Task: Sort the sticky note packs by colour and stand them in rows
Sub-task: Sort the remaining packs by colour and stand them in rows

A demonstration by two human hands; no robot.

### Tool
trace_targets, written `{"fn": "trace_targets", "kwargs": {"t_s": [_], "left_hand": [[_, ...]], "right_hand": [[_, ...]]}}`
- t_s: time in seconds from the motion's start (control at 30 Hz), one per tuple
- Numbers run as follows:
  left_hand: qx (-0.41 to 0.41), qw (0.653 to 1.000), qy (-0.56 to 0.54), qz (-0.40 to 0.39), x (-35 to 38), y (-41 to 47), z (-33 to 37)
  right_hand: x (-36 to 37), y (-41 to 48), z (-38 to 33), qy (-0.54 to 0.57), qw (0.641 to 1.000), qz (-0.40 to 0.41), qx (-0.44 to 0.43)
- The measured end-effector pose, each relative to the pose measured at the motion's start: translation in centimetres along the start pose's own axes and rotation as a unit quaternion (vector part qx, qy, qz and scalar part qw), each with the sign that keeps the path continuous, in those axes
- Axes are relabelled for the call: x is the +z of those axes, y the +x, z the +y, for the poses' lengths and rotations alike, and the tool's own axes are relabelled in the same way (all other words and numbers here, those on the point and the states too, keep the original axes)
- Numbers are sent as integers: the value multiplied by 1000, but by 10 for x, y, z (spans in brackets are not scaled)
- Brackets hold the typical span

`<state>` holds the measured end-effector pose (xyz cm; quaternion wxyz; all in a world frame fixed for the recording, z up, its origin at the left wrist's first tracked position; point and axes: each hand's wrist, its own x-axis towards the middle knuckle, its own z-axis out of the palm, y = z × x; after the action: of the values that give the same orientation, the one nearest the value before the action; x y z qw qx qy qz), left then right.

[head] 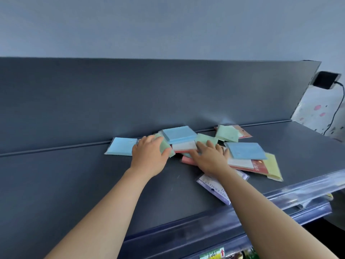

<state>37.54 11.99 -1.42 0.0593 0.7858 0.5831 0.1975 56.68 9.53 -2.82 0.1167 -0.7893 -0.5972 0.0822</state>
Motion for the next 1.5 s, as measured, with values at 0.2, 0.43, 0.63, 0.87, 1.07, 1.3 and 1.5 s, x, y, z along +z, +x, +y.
{"fn": "trace_targets", "kwargs": {"t_s": [0.2, 0.43, 0.63, 0.87, 1.07, 1.3, 1.5], "left_hand": [[8, 999, 16, -37, 14, -1, 21], [35, 995, 64, -63, 24, -9, 44], [15, 992, 75, -102, 24, -17, 38], [-21, 994, 60, -87, 11, -24, 3], [-59, 994, 39, -83, -11, -39, -29], [-82, 994, -53, -41, -37, -44, -58], [-197, 980, -6, 30, -52, -41, -88]], "right_hand": [[-27, -2, 24, 95, 990, 96, -38], [-28, -19, 85, 3, 987, -15, 161], [-13, -24, 59, 0, 993, -2, 115], [4, -29, 14, 34, 998, -16, 57], [9, -30, -23, 74, 996, -58, 5], [-14, -17, -47, 146, 986, -75, -43], [-6, 1, -93, 99, 981, -13, -164]]}}
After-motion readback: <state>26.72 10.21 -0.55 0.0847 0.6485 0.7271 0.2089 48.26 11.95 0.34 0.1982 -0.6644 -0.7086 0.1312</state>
